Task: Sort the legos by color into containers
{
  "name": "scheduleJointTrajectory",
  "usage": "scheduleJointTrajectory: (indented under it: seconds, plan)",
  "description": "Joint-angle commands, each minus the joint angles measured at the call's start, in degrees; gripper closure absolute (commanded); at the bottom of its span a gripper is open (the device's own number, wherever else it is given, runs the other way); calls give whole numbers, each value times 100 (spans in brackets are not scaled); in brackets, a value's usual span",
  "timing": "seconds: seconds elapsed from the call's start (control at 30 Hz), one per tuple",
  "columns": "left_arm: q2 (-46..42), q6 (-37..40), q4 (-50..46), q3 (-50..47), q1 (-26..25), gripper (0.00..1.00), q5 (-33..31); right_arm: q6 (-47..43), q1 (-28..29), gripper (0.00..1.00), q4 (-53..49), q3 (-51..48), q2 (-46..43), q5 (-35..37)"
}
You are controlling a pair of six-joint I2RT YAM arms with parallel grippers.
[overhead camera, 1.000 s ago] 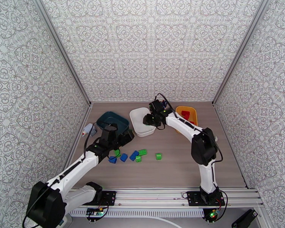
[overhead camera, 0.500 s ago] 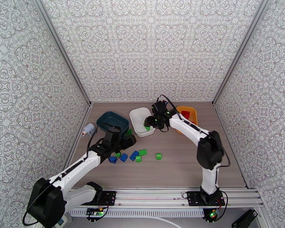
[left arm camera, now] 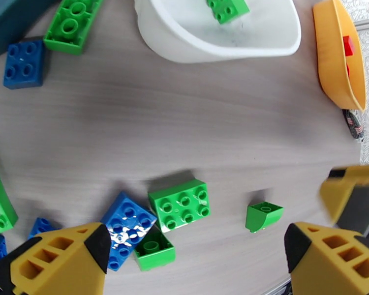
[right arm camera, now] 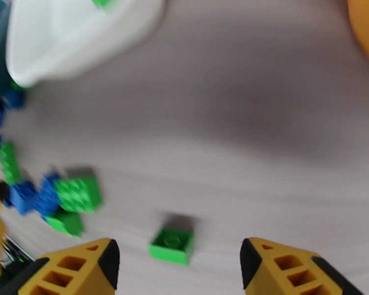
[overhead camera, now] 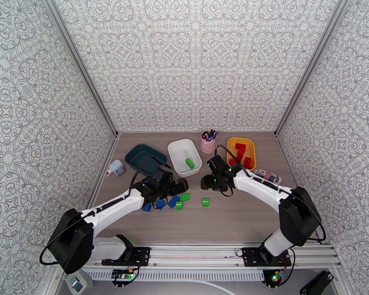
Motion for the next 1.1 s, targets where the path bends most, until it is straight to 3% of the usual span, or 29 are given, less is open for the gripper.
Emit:
scheduleJointTrajectory:
  seconds: [0.0,0.3,0.67,0.93,1.07]
  plan:
    - [125,-156,46,190,-114,1,-220,312,254,31,298,-314,-208,182]
    - [94,-196,-58,194,-216,1,-395,598,811,34,478,-425,144,356]
    - [-276,-199,-187,-72,-43,1,-468,584,883,42,363,-210,679,650]
    - [-568,-177,-235,-345,211,1,-381,509,884,56,354,23,986,649]
    - [-669,-168,-140,-501,355,1,-216,456,867,68,172,239,985,736]
